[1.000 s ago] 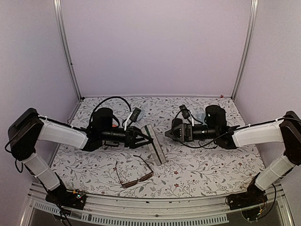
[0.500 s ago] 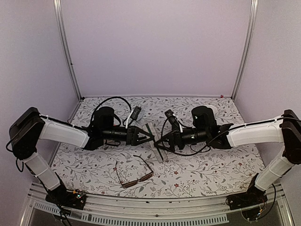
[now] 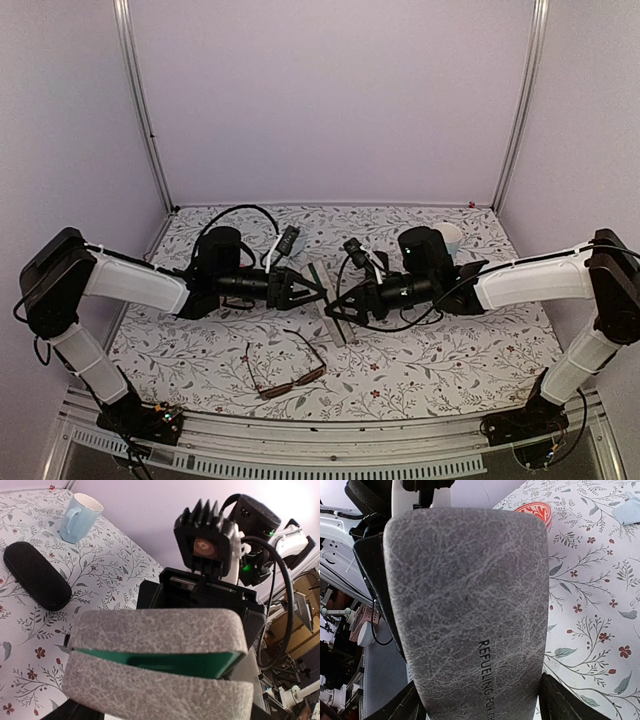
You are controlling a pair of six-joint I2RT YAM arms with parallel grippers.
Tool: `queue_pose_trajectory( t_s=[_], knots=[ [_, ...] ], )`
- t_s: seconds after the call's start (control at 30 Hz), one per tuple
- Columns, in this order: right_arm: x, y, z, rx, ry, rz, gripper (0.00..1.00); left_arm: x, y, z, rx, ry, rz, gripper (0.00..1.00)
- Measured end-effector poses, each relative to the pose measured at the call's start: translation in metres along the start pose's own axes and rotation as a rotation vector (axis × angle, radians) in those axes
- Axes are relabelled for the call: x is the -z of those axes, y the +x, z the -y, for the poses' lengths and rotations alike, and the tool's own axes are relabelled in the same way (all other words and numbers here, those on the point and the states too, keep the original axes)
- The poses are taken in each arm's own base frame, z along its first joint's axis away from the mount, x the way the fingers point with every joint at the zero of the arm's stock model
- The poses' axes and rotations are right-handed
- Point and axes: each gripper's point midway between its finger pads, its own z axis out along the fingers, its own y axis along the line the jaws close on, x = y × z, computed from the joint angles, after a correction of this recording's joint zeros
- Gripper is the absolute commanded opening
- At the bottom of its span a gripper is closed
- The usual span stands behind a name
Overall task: Organize the sunglasses
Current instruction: Open the sunglasses case.
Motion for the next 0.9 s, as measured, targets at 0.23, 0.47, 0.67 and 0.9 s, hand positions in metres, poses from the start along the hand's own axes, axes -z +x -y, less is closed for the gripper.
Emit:
queue_pose_trajectory(
  t_s=[0.23,0.47,0.67,0.9],
  knots=[
    [0.003,0.001,-0.004,-0.032,-0.066,-0.003,0.75,0.002,0.002,0.008,-0.046,0.045,-0.001,0.00],
    [0.005,0.008,-0.007,-0.048,-0.110,-0.013,0.74,0.004,0.007,0.012,-0.074,0.072,-0.012,0.00],
    [0.009,0.008,-0.004,-0.056,-0.128,-0.007,0.73,0.006,0.008,0.013,-0.098,0.080,-0.016,0.00],
    [0.026,0.007,0.041,-0.160,-0.014,0.027,0.70,0.015,0.018,0.023,-0.125,0.131,-0.048,0.00]
  ],
)
